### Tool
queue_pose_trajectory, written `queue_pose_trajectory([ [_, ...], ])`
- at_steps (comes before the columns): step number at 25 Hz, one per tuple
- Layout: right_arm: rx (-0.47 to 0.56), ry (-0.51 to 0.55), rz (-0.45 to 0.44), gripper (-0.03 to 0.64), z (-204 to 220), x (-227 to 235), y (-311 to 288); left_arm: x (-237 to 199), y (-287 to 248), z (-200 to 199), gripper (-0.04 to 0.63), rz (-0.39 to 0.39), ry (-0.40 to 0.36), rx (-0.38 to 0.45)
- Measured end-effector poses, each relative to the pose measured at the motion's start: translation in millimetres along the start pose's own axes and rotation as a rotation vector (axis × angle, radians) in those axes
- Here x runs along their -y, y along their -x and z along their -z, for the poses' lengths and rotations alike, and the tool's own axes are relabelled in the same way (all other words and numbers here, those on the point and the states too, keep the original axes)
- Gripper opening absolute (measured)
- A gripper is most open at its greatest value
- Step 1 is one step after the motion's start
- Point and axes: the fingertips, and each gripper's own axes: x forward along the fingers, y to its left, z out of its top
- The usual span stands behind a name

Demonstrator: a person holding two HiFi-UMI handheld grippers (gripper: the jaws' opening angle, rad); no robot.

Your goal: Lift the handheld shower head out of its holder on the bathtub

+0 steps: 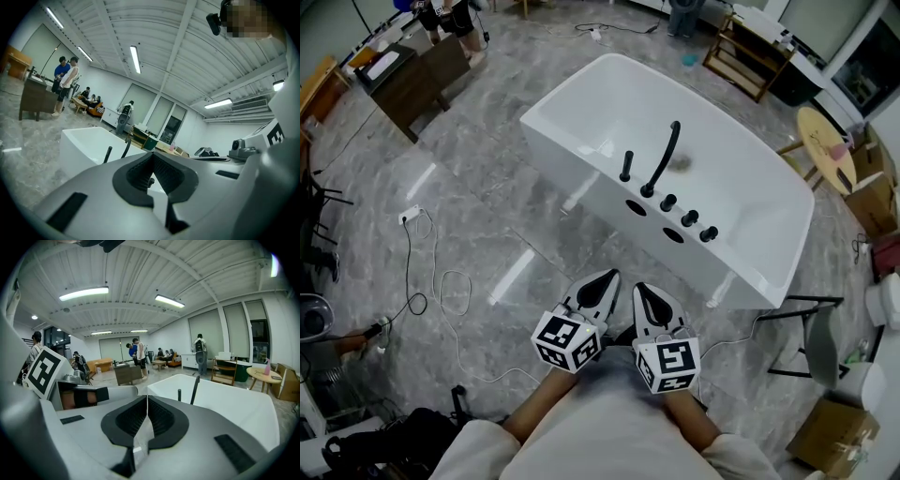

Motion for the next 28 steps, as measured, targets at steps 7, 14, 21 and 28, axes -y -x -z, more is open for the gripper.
queue_pose_trajectory([
  [7,-0.042,-0.016,-0.022,0.018,10,-7,-20,-15,-3,11,0.005,0.019,0.032,-0.029],
  [14,-0.029,-0.032,-0.005,0.018,-2,12,-47,-29,-26,5,0.005,0.035,0.027,-0.049],
  [21,-0.040,-0.062,-0.014,0.018,-15,38,-77,-44,-60,-7,0.005,0.033,0.030,-0.060],
  [28,-0.077,-0.064,-0.047,0.018,-21,73,-106,-52,-113,-8,0.004,0.027,0.052,-0.085],
])
